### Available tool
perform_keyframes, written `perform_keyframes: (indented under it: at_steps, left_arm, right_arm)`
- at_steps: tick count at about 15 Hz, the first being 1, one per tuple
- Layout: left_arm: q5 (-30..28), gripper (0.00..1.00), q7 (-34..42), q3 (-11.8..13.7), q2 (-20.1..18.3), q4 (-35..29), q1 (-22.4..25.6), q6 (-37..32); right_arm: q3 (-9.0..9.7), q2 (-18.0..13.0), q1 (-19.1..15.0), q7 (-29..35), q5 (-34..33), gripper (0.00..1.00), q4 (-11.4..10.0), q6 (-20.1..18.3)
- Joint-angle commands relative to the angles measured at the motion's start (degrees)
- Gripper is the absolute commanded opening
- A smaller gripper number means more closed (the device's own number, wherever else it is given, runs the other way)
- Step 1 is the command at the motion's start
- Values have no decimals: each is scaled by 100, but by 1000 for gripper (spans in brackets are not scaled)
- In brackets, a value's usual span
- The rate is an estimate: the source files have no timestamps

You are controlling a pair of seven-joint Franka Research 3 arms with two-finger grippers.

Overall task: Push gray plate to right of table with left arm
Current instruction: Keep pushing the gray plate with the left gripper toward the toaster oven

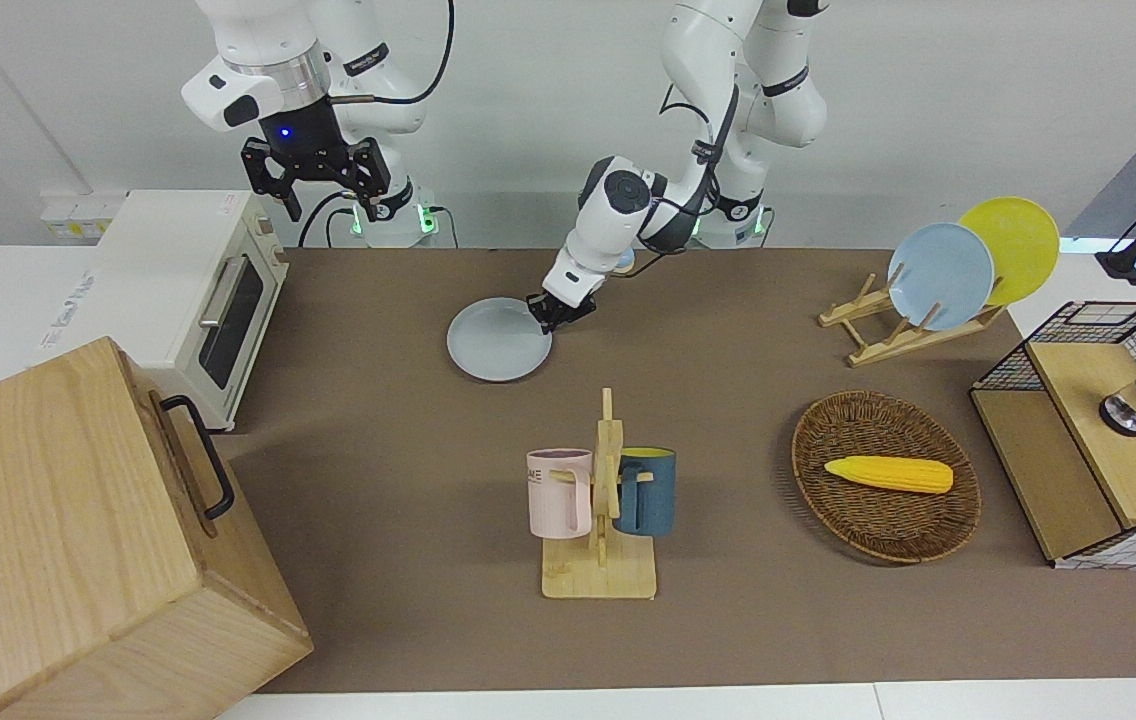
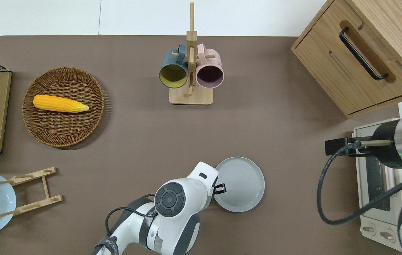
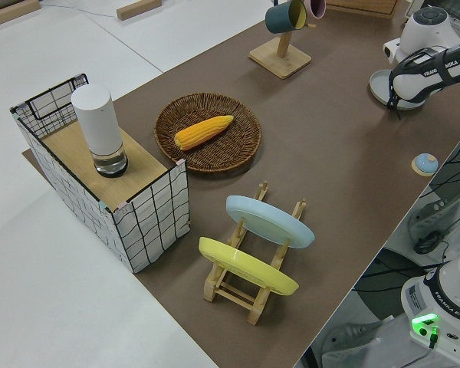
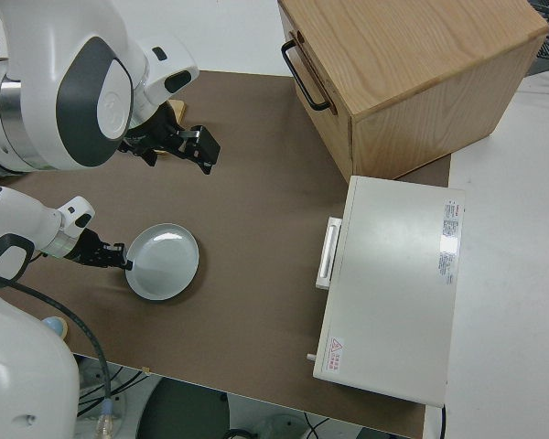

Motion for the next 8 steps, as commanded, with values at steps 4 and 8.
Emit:
perform_keyframes:
  at_steps: [4, 8]
  left_arm:
    - [-154, 375, 48, -198, 408, 215, 124, 104]
    - [-251, 560, 39, -278, 75, 215, 318, -308]
  right_arm:
    - [91, -157, -169, 61, 124, 996, -156, 1]
    - [91, -157, -169, 61, 124, 996, -156, 1]
